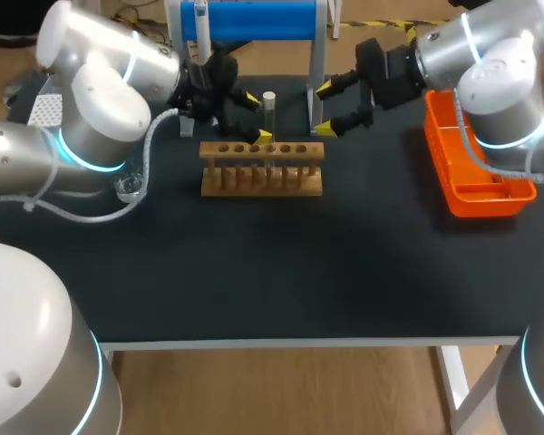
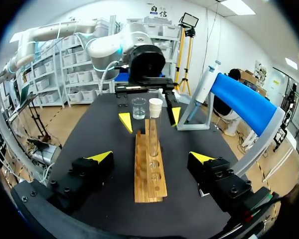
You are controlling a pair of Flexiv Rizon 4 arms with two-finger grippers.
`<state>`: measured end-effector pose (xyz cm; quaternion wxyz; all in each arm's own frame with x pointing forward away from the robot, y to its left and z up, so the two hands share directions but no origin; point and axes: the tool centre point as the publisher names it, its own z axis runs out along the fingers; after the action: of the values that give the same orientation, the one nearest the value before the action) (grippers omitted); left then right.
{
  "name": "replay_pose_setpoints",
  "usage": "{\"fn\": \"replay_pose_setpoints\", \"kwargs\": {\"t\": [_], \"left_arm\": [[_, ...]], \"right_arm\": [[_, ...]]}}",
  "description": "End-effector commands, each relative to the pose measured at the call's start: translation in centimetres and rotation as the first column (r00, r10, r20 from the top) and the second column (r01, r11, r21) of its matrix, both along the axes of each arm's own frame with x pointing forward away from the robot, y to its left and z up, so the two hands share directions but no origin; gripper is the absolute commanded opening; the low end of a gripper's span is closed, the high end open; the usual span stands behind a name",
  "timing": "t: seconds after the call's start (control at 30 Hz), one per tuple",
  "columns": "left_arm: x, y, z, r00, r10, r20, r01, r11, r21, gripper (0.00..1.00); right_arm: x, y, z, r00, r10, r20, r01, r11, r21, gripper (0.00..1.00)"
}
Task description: Invert the test tube, pick up the pipette, mount the tip to pipette, aspirate from beaker and dispense into the tube, eject the tip, return the pipette, and cap with the stopper.
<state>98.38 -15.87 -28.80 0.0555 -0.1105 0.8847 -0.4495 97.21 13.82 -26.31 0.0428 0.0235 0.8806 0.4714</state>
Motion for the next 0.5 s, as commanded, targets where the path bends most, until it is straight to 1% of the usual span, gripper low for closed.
{"fn": "replay_pose_setpoints", "kwargs": {"t": [0.03, 0.13, 0.33, 0.4, 0.43, 0.5], "left_arm": [[-2.6, 1.8, 0.6, 0.998, 0.056, 0.028, -0.056, 0.998, -0.006, 1.0], [-3.7, 2.8, 0.8, 0.994, 0.1, 0.034, -0.1, 0.995, 0.008, 1.0], [-6.2, 5.3, 1.1, 0.977, 0.206, 0.056, -0.205, 0.979, -0.016, 1.0], [-6.9, 5.7, 1.1, 0.972, 0.229, 0.06, -0.228, 0.974, -0.019, 1.0], [-7.1, 5.9, 1.0, 0.967, 0.249, 0.055, -0.249, 0.968, -0.013, 1.0], [-7.1, 5.9, 1.0, 0.967, 0.249, 0.055, -0.249, 0.968, -0.013, 1.0]], "right_arm": [[0.0, -0.1, 0.1, 1.0, 0.002, -0.003, -0.002, 1.0, -0.003, 1.0], [0.0, -0.1, 0.1, 1.0, 0.002, -0.003, -0.002, 1.0, -0.003, 1.0], [0.0, -0.1, 0.1, 1.0, 0.002, -0.003, -0.002, 1.0, -0.003, 1.0], [0.0, -0.1, 0.1, 1.0, 0.002, -0.003, -0.002, 1.0, -0.003, 1.0], [0.0, -0.1, 0.1, 1.0, 0.002, -0.003, -0.002, 1.0, -0.003, 1.0], [0.0, -0.1, 0.1, 1.0, 0.002, -0.003, -0.002, 1.0, -0.003, 1.0]]}}
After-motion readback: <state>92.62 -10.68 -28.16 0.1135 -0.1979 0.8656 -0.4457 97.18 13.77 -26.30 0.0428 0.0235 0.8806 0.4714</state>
